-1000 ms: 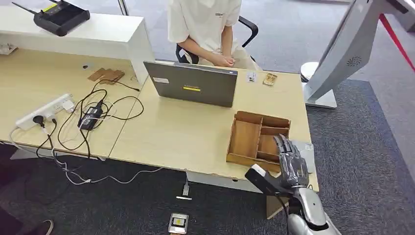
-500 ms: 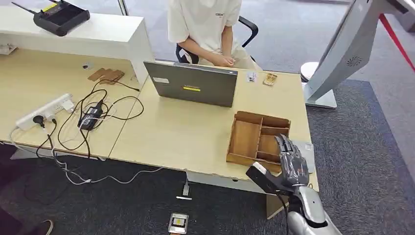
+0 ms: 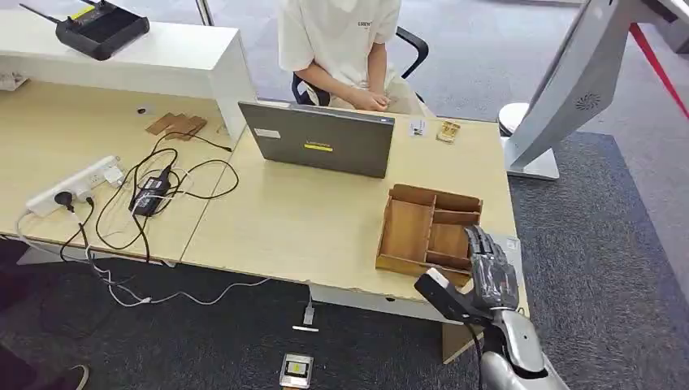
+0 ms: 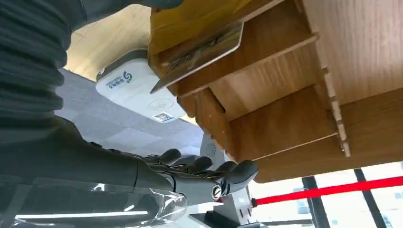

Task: Pass the card to the sensor for recognition and then transmit it.

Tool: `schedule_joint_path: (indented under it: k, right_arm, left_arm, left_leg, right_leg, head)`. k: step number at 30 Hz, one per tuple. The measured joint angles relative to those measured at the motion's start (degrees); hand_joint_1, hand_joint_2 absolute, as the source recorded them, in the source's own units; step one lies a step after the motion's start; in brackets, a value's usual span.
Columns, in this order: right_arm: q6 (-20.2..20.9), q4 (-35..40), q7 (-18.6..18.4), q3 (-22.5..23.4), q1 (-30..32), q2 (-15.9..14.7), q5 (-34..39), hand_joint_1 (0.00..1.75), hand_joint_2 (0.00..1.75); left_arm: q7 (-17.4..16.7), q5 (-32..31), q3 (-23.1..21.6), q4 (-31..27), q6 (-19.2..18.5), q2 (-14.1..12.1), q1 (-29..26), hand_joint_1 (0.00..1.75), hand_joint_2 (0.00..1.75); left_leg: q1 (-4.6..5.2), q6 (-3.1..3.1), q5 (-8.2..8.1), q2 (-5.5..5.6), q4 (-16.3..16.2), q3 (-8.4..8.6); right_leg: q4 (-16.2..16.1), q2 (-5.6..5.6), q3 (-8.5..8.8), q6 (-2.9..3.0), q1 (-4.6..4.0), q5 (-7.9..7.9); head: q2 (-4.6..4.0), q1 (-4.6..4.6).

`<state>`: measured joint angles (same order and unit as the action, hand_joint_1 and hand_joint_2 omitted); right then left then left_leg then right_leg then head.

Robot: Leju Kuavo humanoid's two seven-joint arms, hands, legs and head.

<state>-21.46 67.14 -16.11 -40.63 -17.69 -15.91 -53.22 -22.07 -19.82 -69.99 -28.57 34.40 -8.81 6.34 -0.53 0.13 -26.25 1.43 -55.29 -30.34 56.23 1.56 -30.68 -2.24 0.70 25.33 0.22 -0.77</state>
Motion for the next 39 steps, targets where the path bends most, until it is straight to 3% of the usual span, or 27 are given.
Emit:
schedule_joint_path:
  k: [13,14,15,18,29,39]
  right_arm:
    - [-0.6,0.0,0.0,0.4,0.0,-0.4,0.3,0.0,1.75]
    - [-0.5,0.0,0.0,0.4,0.0,-0.4,0.3,0.23,1.75]
    - [-0.5,0.0,0.1,0.4,0.0,-0.4,0.3,1.57,1.75]
    - [-0.5,0.0,0.3,0.3,0.0,-0.2,0.5,1.71,1.75]
    - [-0.3,-0.3,0.7,0.0,0.0,0.4,1.3,1.75,1.75]
    - [-0.2,-0.3,0.6,0.0,-0.1,0.4,1.7,1.59,1.75]
  left_arm:
    - [0.1,-0.2,0.0,0.0,0.3,0.0,0.1,0.0,0.0]
    - [0.1,-0.2,0.0,0.0,0.3,0.0,0.1,0.0,0.0]
    - [0.1,-0.2,0.0,0.0,0.3,0.0,0.1,0.0,0.0]
    - [0.3,0.2,0.0,0.0,0.2,0.0,0.0,0.0,0.0]
    - [1.0,0.8,0.0,0.1,0.2,0.1,0.0,0.0,0.0]
    - [1.1,0.7,0.0,0.1,0.0,0.1,0.0,0.0,0.0]
  left_leg:
    - [0.0,0.0,0.0,0.0,0.0,0.0]
    - [0.0,0.0,0.0,0.0,0.0,0.0]
    - [0.0,0.0,0.0,0.0,0.0,0.0]
    - [0.0,0.0,0.0,0.0,0.0,0.0]
    - [0.0,0.0,0.0,0.0,0.0,0.0]
    - [0.0,0.0,0.0,0.0,0.0,0.01]
  right_leg:
    - [0.0,0.0,0.0,0.0,0.0,0.0]
    - [0.0,0.0,0.0,0.0,0.0,0.0]
    - [0.0,0.0,0.0,0.0,0.0,0.0]
    - [0.0,0.0,0.01,0.0,0.0,0.0]
    - [0.0,0.0,0.01,0.0,0.0,0.0]
    - [0.0,0.0,0.01,0.0,0.0,0.0]
  head:
    - [0.0,0.0]
    - [0.0,0.0]
    - [0.0,0.0]
    - [0.0,0.0]
    - [0.0,0.0]
    - [0.0,-0.02]
